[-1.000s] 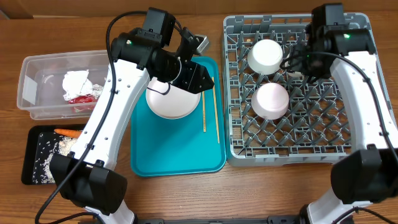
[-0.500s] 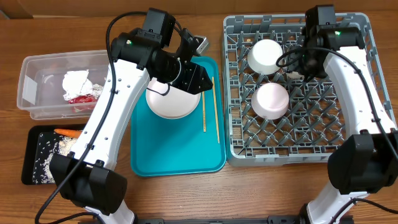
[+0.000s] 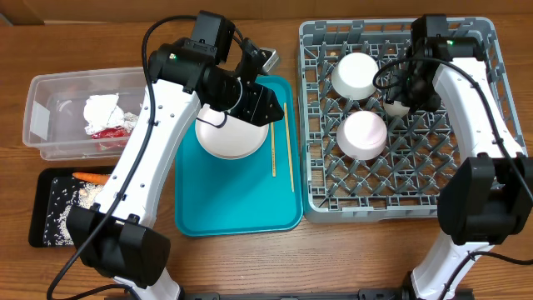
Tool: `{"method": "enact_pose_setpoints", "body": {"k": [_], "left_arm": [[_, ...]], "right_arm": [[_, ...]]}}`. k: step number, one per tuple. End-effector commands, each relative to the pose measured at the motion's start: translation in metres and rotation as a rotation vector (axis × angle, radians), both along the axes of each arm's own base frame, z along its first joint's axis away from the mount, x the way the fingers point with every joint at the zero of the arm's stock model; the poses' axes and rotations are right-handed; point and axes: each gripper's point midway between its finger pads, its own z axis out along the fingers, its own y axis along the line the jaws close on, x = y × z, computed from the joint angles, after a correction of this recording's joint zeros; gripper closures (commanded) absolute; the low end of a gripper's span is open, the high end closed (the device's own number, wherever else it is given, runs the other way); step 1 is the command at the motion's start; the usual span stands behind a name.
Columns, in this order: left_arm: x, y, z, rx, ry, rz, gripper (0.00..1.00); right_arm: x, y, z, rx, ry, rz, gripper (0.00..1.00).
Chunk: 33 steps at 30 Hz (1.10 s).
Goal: Sort waste into correct bins and load items into the dishwasher
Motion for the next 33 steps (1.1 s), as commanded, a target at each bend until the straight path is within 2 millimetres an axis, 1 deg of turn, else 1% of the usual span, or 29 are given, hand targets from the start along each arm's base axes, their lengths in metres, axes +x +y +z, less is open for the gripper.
{"method": "enact_pose_setpoints", "body": {"k": [1, 4, 5, 7, 9, 11, 12, 13, 15, 16, 19, 23, 24, 26, 29, 31, 32, 33], "left_arm": [[0.002, -0.003, -0.002, 0.007, 0.007, 0.005, 0.56], [0.002, -0.003, -0.002, 0.007, 0.007, 0.005, 0.56], [0.002, -0.003, -0.002, 0.007, 0.008, 0.005, 0.56], [0.002, -0.003, -0.002, 0.007, 0.008, 0.005, 0.56], [0.002, -0.003, -0.002, 0.007, 0.007, 0.005, 0.55], [0.002, -0.003, -0.002, 0.007, 0.007, 0.005, 0.54], [0.002, -0.002, -0.002, 0.007, 0.007, 0.005, 0.52], [0.002, -0.002, -0.002, 0.007, 0.007, 0.005, 0.52], [0.002, -0.002, -0.002, 0.007, 0.007, 0.005, 0.51], [0.002, -0.002, -0.002, 0.007, 0.007, 0.005, 0.48], [0.002, -0.002, -0.002, 0.007, 0.008, 0.005, 0.44], [0.002, -0.002, -0.002, 0.008, 0.007, 0.005, 0.43], [0.002, -0.002, -0.002, 0.011, 0.006, 0.007, 0.43], [0.005, 0.002, -0.005, 0.039, 0.006, 0.030, 0.44], [0.011, 0.013, -0.012, 0.101, 0.017, 0.106, 0.44], [0.012, 0.015, -0.013, 0.115, 0.015, 0.118, 0.44], [0.012, 0.015, -0.013, 0.115, 0.015, 0.118, 0.43], [0.012, 0.015, -0.013, 0.115, 0.015, 0.118, 0.43]], "right_arm": [[0.003, -0.012, 0.005, -0.029, -0.018, -0.019, 0.76], [0.003, -0.011, 0.002, -0.026, -0.008, -0.017, 0.75], [0.003, -0.010, -0.001, -0.019, -0.003, -0.016, 0.71], [0.004, -0.005, -0.005, 0.005, 0.006, -0.010, 0.48], [0.004, -0.004, -0.006, 0.016, 0.006, -0.008, 0.41], [0.005, -0.004, -0.005, 0.016, 0.003, -0.008, 0.36], [0.005, -0.004, -0.005, 0.016, 0.001, -0.008, 0.31], [0.005, -0.004, -0.005, 0.016, 0.000, -0.008, 0.20], [0.006, -0.004, -0.004, 0.016, -0.001, -0.008, 0.06], [0.007, -0.004, -0.002, 0.016, -0.006, -0.008, 0.00], [0.010, -0.003, 0.006, 0.020, -0.025, -0.007, 0.00], [0.015, 0.007, 0.028, 0.073, -0.062, 0.010, 0.00], [0.016, 0.009, 0.036, 0.085, -0.072, 0.013, 0.00], [0.015, 0.014, 0.058, 0.114, -0.097, 0.022, 0.00], [0.011, 0.015, 0.084, 0.117, -0.130, 0.025, 0.00], [0.012, 0.014, 0.097, 0.110, -0.162, 0.032, 0.00], [0.013, 0.013, 0.099, 0.101, -0.174, 0.048, 0.01], [0.016, 0.011, 0.101, 0.087, -0.187, 0.061, 0.10]]}}
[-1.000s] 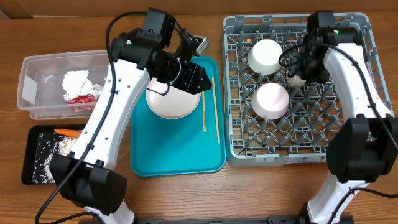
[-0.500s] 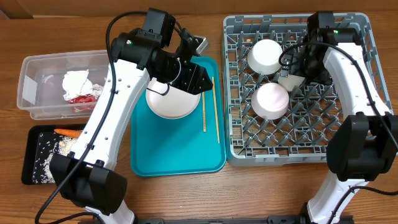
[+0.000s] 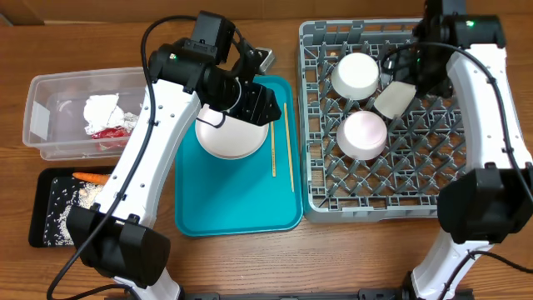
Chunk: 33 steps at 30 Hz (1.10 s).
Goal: Sort waste into correct bins and load items into the dishwasher
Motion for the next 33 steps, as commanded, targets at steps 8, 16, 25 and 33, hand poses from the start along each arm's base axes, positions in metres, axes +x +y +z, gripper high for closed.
{"method": "enact_pose_setpoints", "body": {"k": [8, 16, 25, 33], "left_arm": [[0.003, 0.005, -0.006, 0.050, 0.015, 0.040, 0.43], [0.004, 0.006, -0.007, 0.058, 0.013, 0.044, 0.43], [0.003, 0.007, -0.007, 0.059, 0.014, 0.043, 0.43], [0.003, 0.007, -0.007, 0.060, 0.015, 0.044, 0.43]], "right_arm": [[0.029, -0.041, -0.004, -0.089, -0.110, -0.050, 0.96], [0.038, -0.049, -0.055, -0.073, -0.029, -0.066, 0.96], [0.036, -0.042, -0.068, -0.032, 0.004, -0.052, 0.96], [0.011, -0.023, -0.073, 0.067, 0.107, -0.027, 0.96]]}}
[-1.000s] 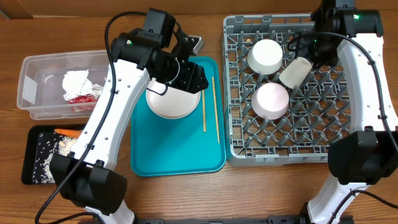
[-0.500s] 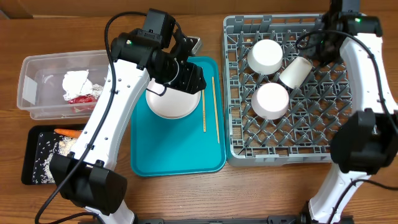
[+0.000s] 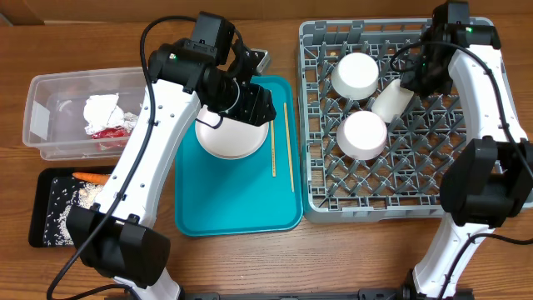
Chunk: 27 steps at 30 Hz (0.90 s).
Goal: Sort waste into correct bins and load items into the dishwasher
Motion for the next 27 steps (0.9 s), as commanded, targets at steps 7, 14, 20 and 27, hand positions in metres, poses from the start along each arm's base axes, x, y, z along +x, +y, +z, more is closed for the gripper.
{"method": "enact_pose_setpoints", "body": {"k": [7, 14, 20, 27], "left_arm": [[0.002, -0.001, -0.002, 0.010, 0.005, 0.009, 0.43], [0.002, -0.001, -0.002, 0.010, 0.005, 0.009, 0.43], [0.001, -0.001, -0.002, 0.012, 0.009, 0.009, 0.43], [0.002, -0.001, -0.002, 0.011, 0.009, 0.009, 0.43]], "right_arm": [[-0.034, 0.026, -0.002, 0.135, 0.128, 0.030, 0.96], [-0.036, 0.032, -0.001, 0.164, 0.135, 0.037, 0.95], [-0.026, 0.032, 0.003, 0.159, 0.093, 0.041, 0.95], [-0.025, 0.032, 0.012, 0.159, 0.084, 0.041, 0.92]]}}
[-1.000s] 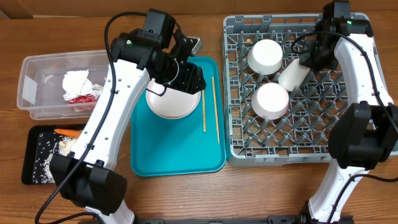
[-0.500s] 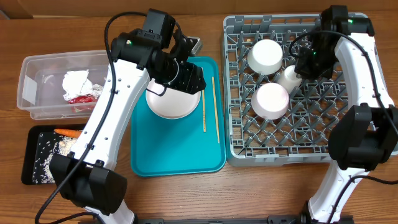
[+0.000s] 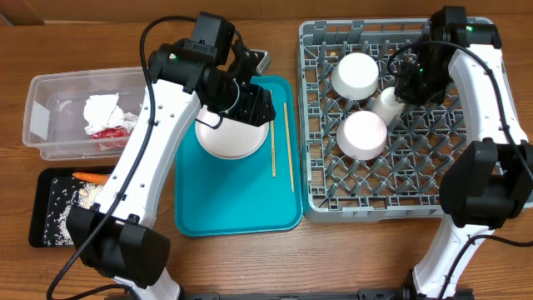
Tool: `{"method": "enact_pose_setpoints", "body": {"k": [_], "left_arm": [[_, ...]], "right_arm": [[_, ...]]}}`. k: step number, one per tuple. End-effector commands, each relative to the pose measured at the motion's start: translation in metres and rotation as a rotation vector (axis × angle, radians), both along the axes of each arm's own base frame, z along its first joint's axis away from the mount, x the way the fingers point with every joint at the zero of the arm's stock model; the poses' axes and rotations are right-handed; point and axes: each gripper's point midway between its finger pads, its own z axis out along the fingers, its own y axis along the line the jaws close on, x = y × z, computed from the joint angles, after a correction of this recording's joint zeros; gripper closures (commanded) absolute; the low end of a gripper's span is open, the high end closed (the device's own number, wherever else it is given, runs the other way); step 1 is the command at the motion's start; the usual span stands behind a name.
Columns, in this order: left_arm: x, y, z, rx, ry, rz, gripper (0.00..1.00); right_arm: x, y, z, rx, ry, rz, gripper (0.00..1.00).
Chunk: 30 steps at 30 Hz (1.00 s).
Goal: Sort waste into correct bins and load items into the dishwasher
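A white bowl (image 3: 229,137) and a pair of chopsticks (image 3: 287,142) lie on the teal tray (image 3: 241,212). My left gripper (image 3: 254,107) sits low at the bowl's far right rim. Its fingers are hidden under its own body. In the grey dish rack (image 3: 400,183) rest two upturned white bowls (image 3: 356,75) (image 3: 361,135). Between them a small white cup (image 3: 385,105) leans on the rack grid. My right gripper (image 3: 404,87) is shut on the cup's right end.
A clear bin (image 3: 50,108) at the far left holds crumpled paper (image 3: 104,108) and a red wrapper. In front of it stands a black tray (image 3: 42,208) with rice scraps and a carrot piece (image 3: 92,177). The left arm spans the table beside the teal tray.
The right gripper has shifted slightly left and lower with the cup, which now shows smaller and sits down between the two bowls. The left arm and the bowl on the tray are unchanged.
The right gripper first sat on the cup low in the rack, right of the near bowl. Then it held the cup raised and tilted, farther back. Now the cup is down between the two bowls. The left gripper stayed at the tray bowl's rim throughout.
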Motion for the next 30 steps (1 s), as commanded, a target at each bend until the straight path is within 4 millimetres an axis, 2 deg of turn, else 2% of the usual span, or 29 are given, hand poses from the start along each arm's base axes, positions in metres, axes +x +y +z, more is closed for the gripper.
{"method": "enact_pose_setpoints", "body": {"k": [1, 5, 9, 18, 21, 24, 27, 30], "left_arm": [[0.002, -0.002, -0.002, 0.007, 0.006, 0.008, 0.43], [0.002, -0.002, -0.002, 0.007, 0.006, 0.008, 0.43], [0.002, -0.002, -0.002, 0.007, 0.005, 0.008, 0.43], [0.004, 0.001, -0.003, 0.025, 0.001, 0.024, 0.43], [0.005, 0.001, -0.003, 0.023, 0.001, 0.030, 0.42], [0.008, 0.003, -0.004, 0.036, 0.001, 0.057, 0.42], [0.019, 0.027, -0.012, 0.152, 0.008, 0.226, 0.41], [0.024, 0.044, -0.016, 0.230, -0.002, 0.318, 0.31]], "right_arm": [[0.005, 0.001, 0.009, 0.004, -0.022, 0.005, 0.92], [0.004, 0.001, 0.010, 0.004, -0.020, 0.006, 0.92], [0.011, 0.001, 0.015, 0.000, -0.059, 0.006, 0.91], [0.016, 0.003, 0.071, 0.003, -0.186, 0.011, 0.83], [0.007, 0.014, 0.084, 0.055, -0.193, 0.031, 0.82], [-0.003, 0.034, 0.092, 0.163, -0.190, 0.097, 0.75], [-0.013, 0.054, 0.097, 0.275, -0.170, 0.156, 0.66], [-0.021, 0.068, 0.099, 0.318, -0.147, 0.187, 0.61]]}}
